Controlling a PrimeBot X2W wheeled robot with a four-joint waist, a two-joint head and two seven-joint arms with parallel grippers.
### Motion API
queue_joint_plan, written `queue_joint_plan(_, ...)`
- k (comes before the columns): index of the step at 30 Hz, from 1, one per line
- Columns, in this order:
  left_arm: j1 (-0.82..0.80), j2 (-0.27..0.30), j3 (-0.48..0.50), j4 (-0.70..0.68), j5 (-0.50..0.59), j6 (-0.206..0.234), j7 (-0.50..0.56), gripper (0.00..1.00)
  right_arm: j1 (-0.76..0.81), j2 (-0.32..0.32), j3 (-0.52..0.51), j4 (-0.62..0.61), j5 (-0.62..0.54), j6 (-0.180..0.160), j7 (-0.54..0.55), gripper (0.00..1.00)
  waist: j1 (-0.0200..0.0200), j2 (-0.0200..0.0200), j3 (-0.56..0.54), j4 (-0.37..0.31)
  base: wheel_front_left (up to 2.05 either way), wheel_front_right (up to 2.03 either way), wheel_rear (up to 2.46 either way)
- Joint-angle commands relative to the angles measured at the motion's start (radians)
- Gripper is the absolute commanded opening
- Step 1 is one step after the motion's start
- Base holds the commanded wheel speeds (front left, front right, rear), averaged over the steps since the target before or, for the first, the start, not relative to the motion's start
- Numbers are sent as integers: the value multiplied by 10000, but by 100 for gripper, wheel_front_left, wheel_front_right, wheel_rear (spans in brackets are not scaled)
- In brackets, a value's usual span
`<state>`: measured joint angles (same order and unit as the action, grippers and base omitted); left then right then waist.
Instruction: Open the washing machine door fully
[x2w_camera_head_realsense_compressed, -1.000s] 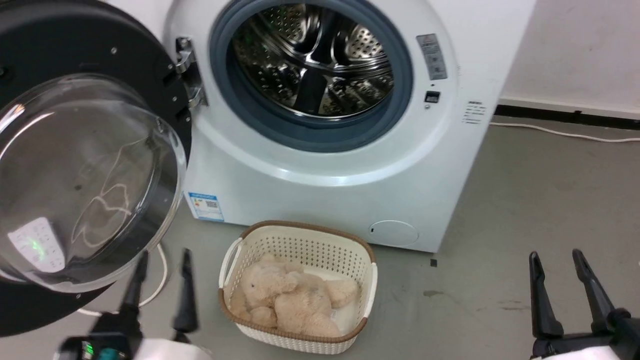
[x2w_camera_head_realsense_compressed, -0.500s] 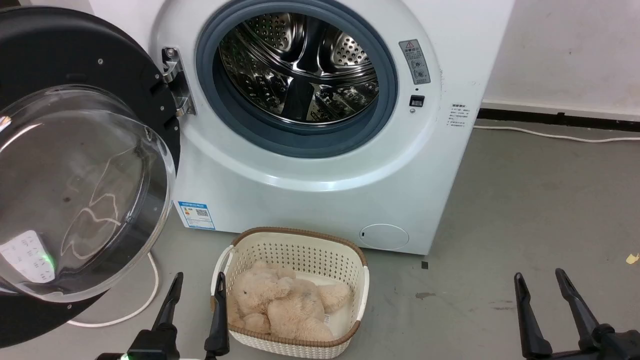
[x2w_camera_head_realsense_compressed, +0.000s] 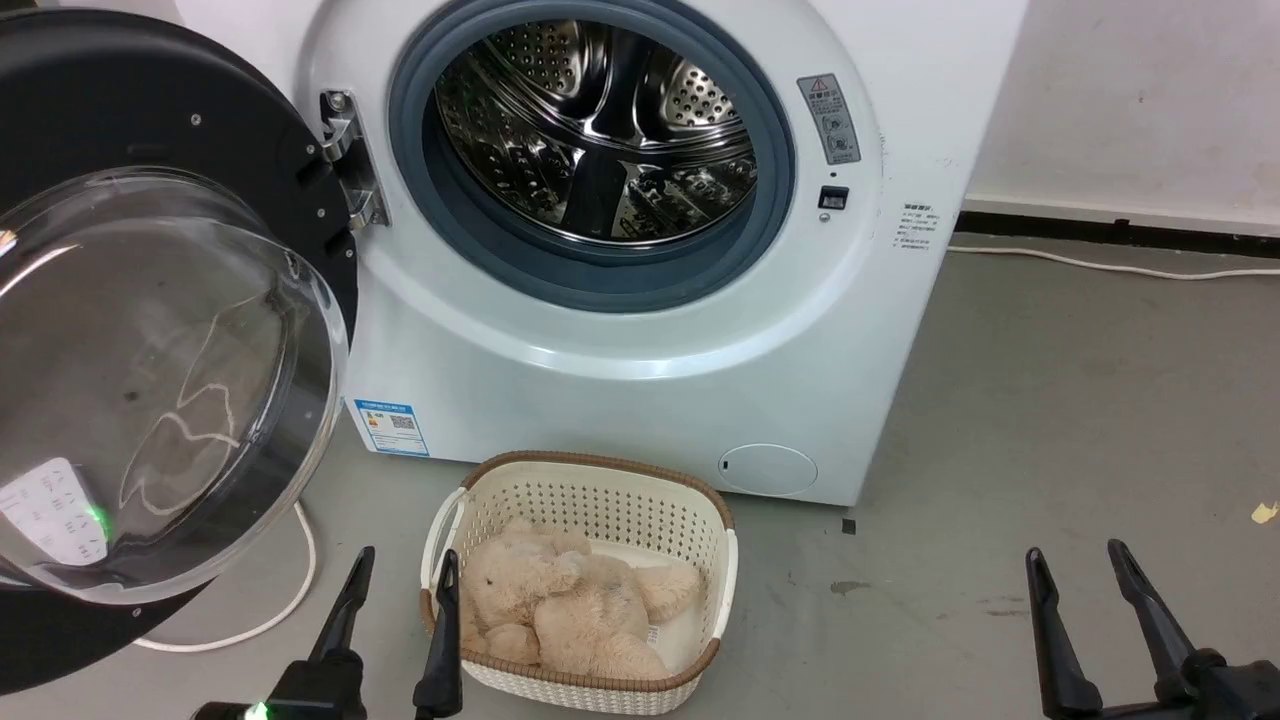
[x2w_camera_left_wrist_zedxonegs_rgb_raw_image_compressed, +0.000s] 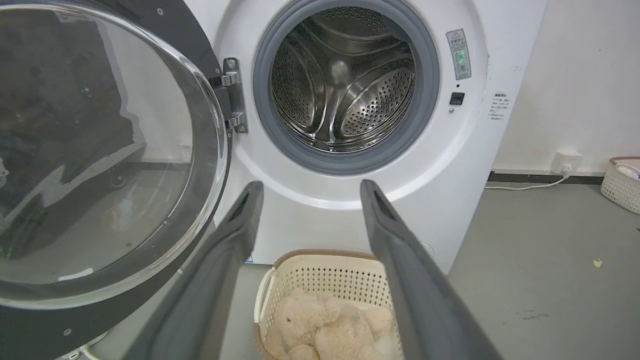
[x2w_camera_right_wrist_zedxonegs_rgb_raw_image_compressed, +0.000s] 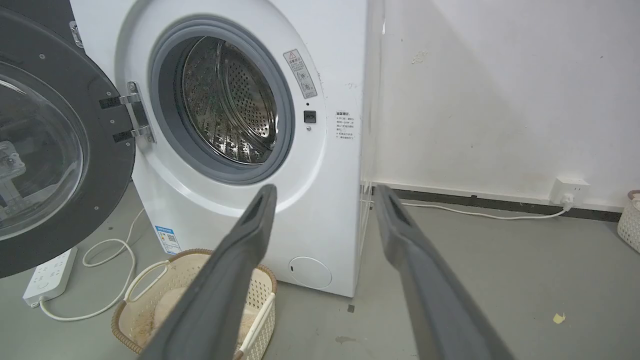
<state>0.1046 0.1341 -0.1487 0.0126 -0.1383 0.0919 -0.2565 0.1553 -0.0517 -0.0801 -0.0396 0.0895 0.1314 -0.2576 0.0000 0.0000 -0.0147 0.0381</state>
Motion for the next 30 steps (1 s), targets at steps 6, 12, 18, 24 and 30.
queue_joint_plan(6, -8, 43, -2, -12, 49, -45, 27, 0, -7, 0, 3, 1, -9, 2, 13, 0, 0, 0, 6, -4, 0, 0, 0)
queue_joint_plan(12, -58, 0, 70, -17, 113, -88, 149, 0, -81, 1, 41, 20, -52, 1, 137, 0, 0, 0, 13, -22, 0, 0, 0)
queue_joint_plan(18, -108, -42, 141, -23, 178, -130, 271, 0, -156, 1, 80, 39, -94, 1, 260, 0, 0, 0, 19, -41, 0, 0, 0)
queue_joint_plan(24, -158, -84, 213, -28, 242, -172, 393, 0, -230, 2, 118, 58, -137, 1, 383, 0, 0, 0, 26, -59, 0, 0, 0)
queue_joint_plan(30, -208, -127, 285, -34, 306, -214, 515, 0, -304, 3, 157, 77, -180, 0, 507, 0, 0, 0, 33, -77, 0, 0, 0)
